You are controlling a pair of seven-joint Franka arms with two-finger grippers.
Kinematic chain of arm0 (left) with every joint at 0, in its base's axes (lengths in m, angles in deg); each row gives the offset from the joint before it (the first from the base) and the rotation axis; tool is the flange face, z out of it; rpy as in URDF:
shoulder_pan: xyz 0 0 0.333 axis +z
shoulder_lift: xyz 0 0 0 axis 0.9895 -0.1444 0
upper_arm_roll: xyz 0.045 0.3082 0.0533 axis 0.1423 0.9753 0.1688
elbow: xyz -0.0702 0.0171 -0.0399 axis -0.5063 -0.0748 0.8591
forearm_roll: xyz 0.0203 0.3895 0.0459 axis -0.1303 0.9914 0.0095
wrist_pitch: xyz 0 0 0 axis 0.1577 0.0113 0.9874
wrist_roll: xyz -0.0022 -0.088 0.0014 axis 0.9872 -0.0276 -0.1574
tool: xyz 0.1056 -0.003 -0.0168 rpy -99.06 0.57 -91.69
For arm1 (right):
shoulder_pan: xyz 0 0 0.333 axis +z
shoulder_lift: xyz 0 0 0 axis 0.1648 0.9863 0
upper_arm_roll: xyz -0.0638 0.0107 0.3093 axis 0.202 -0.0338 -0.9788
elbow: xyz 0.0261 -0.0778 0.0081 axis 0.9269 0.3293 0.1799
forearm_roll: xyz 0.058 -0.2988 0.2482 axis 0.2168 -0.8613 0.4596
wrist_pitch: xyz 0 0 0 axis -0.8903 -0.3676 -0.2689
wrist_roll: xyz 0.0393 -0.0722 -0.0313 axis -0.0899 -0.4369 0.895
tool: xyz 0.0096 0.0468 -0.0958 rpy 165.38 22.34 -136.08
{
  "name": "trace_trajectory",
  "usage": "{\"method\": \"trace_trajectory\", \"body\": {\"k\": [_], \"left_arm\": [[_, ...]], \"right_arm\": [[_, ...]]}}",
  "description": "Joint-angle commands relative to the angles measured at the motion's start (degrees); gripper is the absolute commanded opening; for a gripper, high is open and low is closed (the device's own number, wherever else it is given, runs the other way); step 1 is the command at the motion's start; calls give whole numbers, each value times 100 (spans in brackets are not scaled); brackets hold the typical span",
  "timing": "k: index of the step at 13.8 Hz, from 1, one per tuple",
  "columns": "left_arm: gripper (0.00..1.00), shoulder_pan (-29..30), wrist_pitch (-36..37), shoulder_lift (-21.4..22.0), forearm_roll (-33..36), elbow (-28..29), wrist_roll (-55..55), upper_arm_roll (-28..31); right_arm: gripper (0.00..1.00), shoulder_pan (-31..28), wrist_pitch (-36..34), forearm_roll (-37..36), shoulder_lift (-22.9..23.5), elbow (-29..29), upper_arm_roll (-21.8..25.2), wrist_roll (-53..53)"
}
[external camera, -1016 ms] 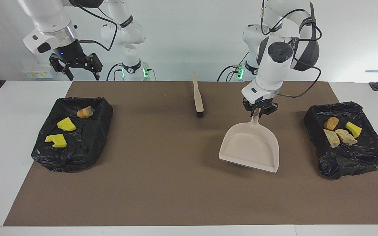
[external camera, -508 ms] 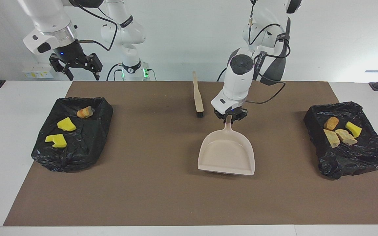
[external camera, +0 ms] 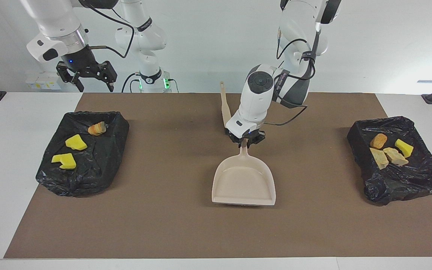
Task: Sweep and dump trash in bin
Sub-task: 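Set the dustpan down at the table center and open the left gripper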
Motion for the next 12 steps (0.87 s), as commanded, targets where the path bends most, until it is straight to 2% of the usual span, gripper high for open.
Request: {"method": "trace_trajectory", "body": {"k": [1,6,9,12], "left_arm": [[0,-398,-98,-308,-85,-241,-312,114],[0,-497,-545,-450,-58,-268,-482,106],[0,-427,-932,-450,-67,-23,-499,106],[0,-313,-968,-494,-67,13,-490,132]], "right_arm": [[100,17,121,83,-109,135,28,-42],[100,17,121,83,-109,135,28,-42],[100,17,121,83,-109,135,37,-42],[100,17,121,83,-109,135,28,-42]]}}
